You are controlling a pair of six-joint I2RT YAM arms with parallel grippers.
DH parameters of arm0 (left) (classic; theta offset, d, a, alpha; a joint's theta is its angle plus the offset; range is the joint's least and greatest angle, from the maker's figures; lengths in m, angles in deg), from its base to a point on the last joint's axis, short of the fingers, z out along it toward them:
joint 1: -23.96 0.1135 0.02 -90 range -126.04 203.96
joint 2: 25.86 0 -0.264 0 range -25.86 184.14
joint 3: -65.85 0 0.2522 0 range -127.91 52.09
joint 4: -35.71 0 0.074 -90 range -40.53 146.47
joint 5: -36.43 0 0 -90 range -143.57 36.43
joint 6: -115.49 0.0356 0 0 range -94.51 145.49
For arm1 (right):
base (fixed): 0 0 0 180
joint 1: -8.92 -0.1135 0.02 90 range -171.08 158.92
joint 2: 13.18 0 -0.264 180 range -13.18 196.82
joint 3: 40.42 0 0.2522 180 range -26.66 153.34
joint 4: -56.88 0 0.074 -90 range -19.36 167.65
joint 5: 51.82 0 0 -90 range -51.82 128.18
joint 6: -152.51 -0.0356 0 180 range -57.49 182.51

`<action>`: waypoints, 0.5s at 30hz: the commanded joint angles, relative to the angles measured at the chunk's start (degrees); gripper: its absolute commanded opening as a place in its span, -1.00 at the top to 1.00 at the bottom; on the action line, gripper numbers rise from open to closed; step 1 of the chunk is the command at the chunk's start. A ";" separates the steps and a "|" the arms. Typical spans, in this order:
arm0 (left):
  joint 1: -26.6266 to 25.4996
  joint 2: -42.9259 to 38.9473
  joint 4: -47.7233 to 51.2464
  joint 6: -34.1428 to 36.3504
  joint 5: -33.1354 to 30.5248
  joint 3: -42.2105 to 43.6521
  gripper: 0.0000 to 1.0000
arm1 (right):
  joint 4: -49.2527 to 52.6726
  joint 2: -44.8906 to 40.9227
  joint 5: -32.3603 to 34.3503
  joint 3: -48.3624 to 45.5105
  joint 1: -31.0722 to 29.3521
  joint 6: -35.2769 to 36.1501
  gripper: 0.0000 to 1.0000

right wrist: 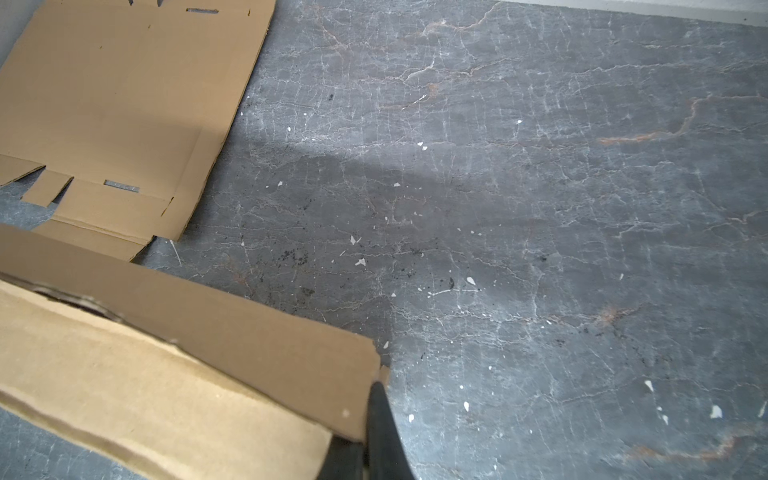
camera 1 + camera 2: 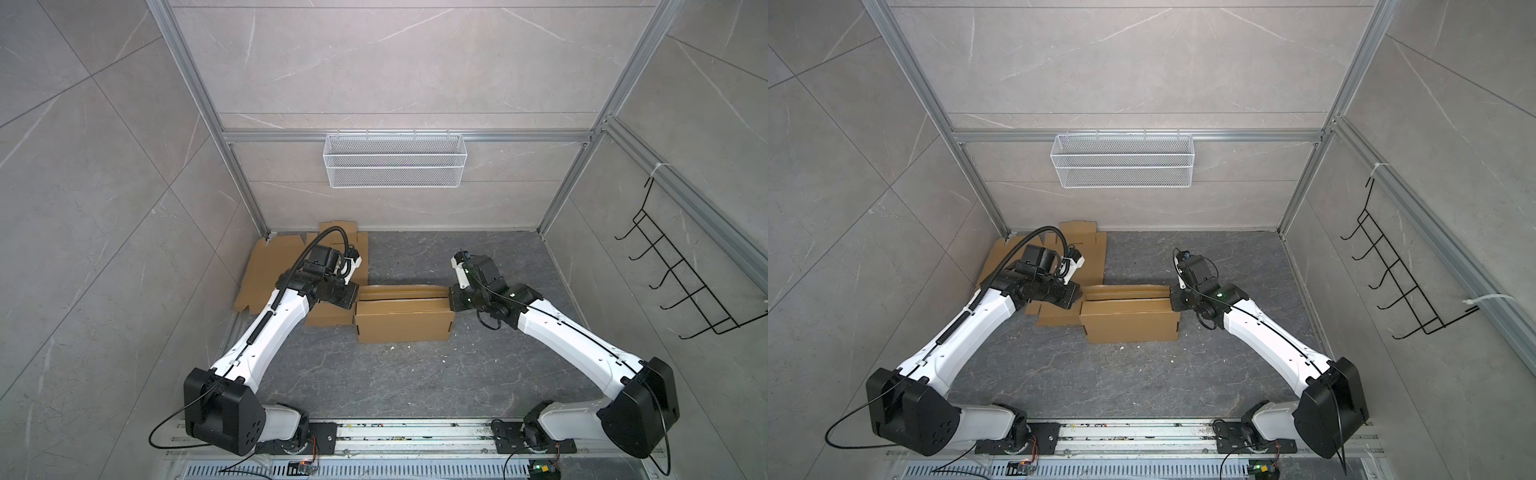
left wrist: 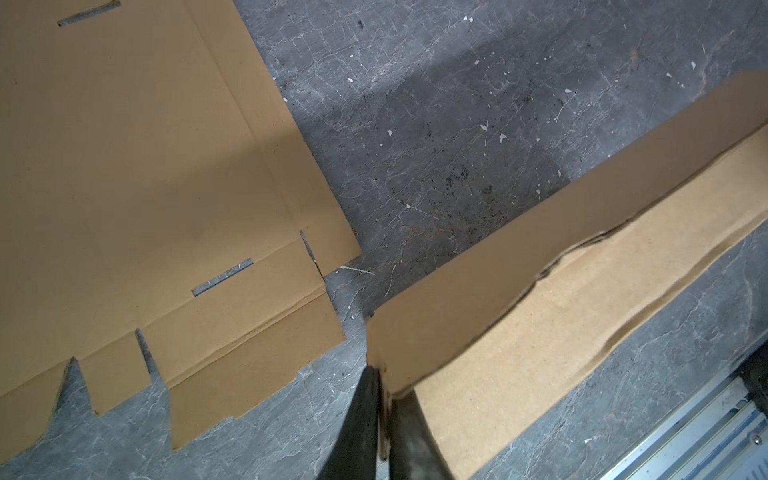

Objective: Fold the paper box

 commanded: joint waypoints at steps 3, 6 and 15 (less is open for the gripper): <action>0.26 1.71 4.46 -0.82 4.97 -2.74 0.96 | 9.66 2.60 -2.27 -2.05 -1.29 -0.35 1.00; 0.30 2.07 5.52 -0.43 3.26 -2.65 0.97 | 9.70 2.69 -2.09 -2.14 -1.43 -0.34 1.00; 0.26 3.64 8.89 -6.08 6.73 -7.81 0.98 | 9.83 2.60 -1.33 -2.08 -1.59 -0.48 1.00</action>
